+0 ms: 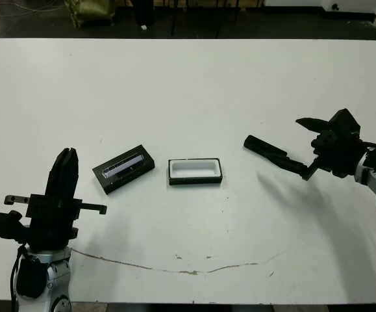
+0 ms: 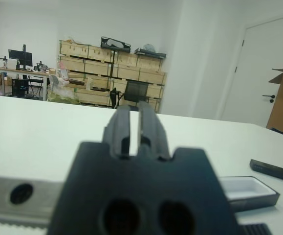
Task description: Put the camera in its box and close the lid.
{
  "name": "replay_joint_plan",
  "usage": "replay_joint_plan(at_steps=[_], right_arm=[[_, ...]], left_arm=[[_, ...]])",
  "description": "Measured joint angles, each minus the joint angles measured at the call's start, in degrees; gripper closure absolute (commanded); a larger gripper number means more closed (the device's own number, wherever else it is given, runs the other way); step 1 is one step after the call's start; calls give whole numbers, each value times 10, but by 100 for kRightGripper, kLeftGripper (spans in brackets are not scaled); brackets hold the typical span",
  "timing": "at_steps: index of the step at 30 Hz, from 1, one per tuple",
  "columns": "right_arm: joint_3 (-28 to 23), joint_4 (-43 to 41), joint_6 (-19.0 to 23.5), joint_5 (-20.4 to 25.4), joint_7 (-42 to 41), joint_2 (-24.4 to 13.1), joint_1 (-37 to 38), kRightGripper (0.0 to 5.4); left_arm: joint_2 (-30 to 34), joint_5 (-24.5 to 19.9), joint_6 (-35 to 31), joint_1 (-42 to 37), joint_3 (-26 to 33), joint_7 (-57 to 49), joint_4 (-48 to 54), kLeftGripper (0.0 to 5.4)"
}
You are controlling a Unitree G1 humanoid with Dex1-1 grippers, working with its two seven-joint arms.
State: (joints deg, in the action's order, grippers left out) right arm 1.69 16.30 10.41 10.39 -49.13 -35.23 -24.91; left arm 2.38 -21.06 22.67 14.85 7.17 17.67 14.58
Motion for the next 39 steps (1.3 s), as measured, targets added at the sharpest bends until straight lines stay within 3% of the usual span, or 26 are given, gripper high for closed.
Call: replay_joint_plan(at_steps=[17, 30, 33, 39], right_arm=[[30, 113, -59, -36, -40, 19, -35, 3], [37, 123, -63, -42, -38, 32, -35, 2], [36, 128, -73, -42, -30, 38, -35, 38], [37, 138, -98, -44, 0, 48, -28, 175]], left_arm=[[1, -13, -8, -6, 4, 8, -7, 540], [2, -17, -8, -12, 7, 17, -11, 540], [2, -17, -9, -12, 8, 17, -11, 540], [5, -17, -9, -18, 17, 21, -24, 540]])
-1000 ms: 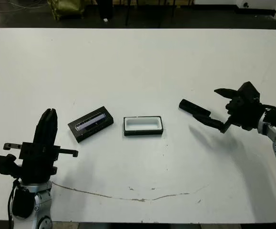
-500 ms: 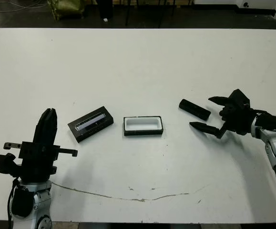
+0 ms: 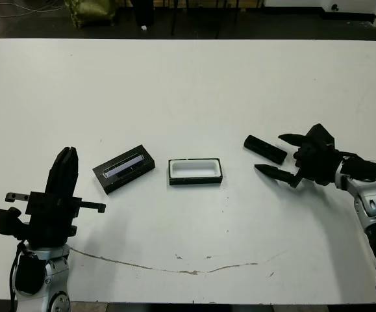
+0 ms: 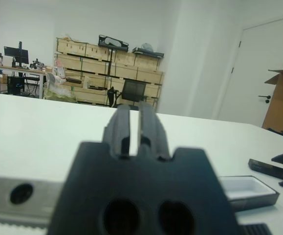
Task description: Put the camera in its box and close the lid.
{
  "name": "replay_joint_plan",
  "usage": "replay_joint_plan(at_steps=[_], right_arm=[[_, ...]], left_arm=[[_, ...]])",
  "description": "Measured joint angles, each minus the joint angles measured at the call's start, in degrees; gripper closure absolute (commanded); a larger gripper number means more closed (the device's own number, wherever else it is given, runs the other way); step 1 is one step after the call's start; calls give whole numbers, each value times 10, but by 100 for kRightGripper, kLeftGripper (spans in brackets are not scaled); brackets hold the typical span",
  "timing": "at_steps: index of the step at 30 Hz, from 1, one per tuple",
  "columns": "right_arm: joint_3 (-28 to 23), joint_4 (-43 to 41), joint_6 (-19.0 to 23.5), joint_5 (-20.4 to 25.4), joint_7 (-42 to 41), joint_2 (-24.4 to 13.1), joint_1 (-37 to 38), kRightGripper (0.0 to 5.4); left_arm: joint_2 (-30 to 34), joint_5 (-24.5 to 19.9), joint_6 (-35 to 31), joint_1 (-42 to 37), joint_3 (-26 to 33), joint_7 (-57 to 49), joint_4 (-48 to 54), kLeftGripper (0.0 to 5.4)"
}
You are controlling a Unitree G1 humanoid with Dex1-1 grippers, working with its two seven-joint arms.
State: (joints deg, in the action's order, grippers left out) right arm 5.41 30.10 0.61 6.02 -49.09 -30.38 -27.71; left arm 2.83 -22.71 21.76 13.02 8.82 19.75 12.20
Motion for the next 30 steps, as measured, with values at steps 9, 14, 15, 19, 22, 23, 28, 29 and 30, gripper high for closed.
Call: replay_joint_plan(at_steps=[9, 14, 15, 19, 22, 23, 28, 29, 30], right_arm=[[1, -3, -5, 1, 13, 17, 13, 348], [1, -2, -15, 7, 4, 19, 15, 457], [1, -6, -13, 7, 3, 19, 16, 472], [2, -31, 7, 7, 3, 16, 24, 490], [4, -54, 17, 7, 2, 9, 34, 490], [5, -61, 18, 7, 2, 8, 38, 490], [-10, -88, 33, 43, -18, 9, 60, 493], [-15, -93, 35, 54, -25, 12, 65, 494], [-19, -99, 39, 64, -33, 14, 70, 495]], left_arm=[[-4, 16, -13, -1, 0, -30, 10, 540], [-4, 16, -31, 0, -1, -43, 23, 540], [-5, 17, -36, 0, -1, -47, 28, 540], [-4, 17, -45, 1, -1, -53, 38, 540], [-4, 16, -44, 0, -1, -47, 33, 540], [-4, 16, -43, 0, 0, -45, 31, 540], [-4, 15, -43, 0, 0, -42, 30, 540], [-4, 14, -42, 0, 0, -41, 29, 540], [-4, 15, -38, 0, 0, -40, 27, 540]])
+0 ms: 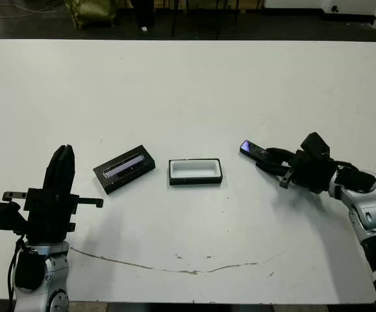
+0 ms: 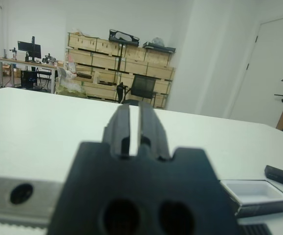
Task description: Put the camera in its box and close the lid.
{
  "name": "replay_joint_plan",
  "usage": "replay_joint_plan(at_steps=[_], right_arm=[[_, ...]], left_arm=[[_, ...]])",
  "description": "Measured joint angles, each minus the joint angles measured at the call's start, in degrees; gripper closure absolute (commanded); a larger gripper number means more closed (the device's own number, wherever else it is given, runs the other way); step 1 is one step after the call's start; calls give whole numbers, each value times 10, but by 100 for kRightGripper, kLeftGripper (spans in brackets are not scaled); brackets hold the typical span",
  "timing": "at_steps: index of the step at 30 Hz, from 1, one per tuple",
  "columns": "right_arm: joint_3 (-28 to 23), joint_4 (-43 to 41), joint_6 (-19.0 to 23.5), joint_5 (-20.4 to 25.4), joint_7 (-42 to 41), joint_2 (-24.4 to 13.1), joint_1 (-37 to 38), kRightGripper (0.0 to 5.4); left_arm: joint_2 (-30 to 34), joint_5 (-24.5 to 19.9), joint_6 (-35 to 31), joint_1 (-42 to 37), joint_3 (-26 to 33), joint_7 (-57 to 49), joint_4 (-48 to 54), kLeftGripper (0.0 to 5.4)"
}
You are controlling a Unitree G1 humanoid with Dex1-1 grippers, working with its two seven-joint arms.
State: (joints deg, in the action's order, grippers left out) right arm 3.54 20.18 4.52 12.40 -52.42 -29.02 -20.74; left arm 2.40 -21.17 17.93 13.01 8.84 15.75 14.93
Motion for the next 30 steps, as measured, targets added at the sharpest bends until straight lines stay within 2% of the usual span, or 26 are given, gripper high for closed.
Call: replay_joint_plan(at_steps=[5, 8, 10, 16, 30], right_arm=[[-24, -86, 75, 75, -22, 6, -2, 500], [-28, -148, 128, 101, -20, 5, -19, 500], [-27, -159, 151, 112, -28, 4, -42, 500], [16, -105, 126, 88, -93, 5, -122, 501], [140, -66, 136, 16, -155, 48, -199, 501]], left_arm=[[-1, 1, 10, 0, 0, 3, -6, 540], [-1, 1, 15, 0, -1, 7, -7, 540], [-1, 0, 15, 1, -1, 9, -7, 540], [-2, 3, 29, 0, -2, 16, -18, 540], [-4, 6, 62, 0, -10, 23, -39, 540]])
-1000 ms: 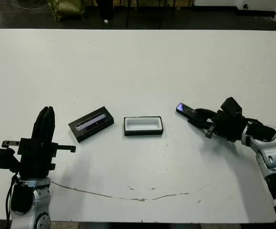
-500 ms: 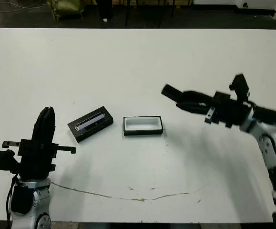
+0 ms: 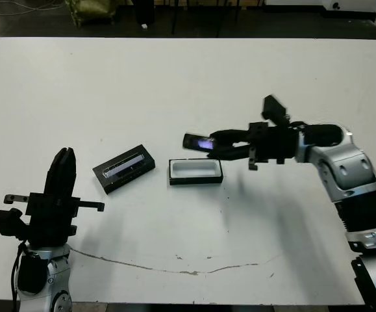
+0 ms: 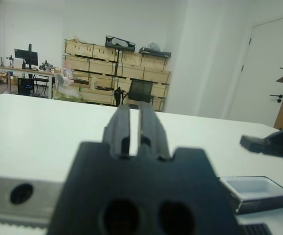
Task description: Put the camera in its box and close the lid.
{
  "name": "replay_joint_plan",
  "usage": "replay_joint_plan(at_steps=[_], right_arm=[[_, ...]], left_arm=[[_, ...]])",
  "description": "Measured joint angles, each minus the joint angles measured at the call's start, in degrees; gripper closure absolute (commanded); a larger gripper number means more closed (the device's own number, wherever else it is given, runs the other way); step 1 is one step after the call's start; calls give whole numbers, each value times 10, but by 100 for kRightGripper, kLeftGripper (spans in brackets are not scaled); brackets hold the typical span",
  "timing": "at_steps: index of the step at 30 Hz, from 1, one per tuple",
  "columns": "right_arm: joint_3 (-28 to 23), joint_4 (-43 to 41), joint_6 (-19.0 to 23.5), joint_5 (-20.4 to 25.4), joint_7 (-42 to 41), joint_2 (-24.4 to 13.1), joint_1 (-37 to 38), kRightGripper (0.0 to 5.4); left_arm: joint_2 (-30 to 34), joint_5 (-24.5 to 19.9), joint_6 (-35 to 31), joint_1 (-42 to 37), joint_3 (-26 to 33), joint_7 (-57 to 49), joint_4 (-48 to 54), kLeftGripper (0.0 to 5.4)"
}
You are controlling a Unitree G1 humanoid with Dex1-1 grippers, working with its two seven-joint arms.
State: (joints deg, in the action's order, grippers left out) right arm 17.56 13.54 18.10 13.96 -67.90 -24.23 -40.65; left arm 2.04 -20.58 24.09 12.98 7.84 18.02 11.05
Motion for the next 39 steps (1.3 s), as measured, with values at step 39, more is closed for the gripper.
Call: replay_joint_plan(at_steps=[39], right_arm=[[28, 119, -59, -82, -42, 17, -43, 501]], left_arm=[[3, 7, 11, -6, -5, 4, -10, 540]])
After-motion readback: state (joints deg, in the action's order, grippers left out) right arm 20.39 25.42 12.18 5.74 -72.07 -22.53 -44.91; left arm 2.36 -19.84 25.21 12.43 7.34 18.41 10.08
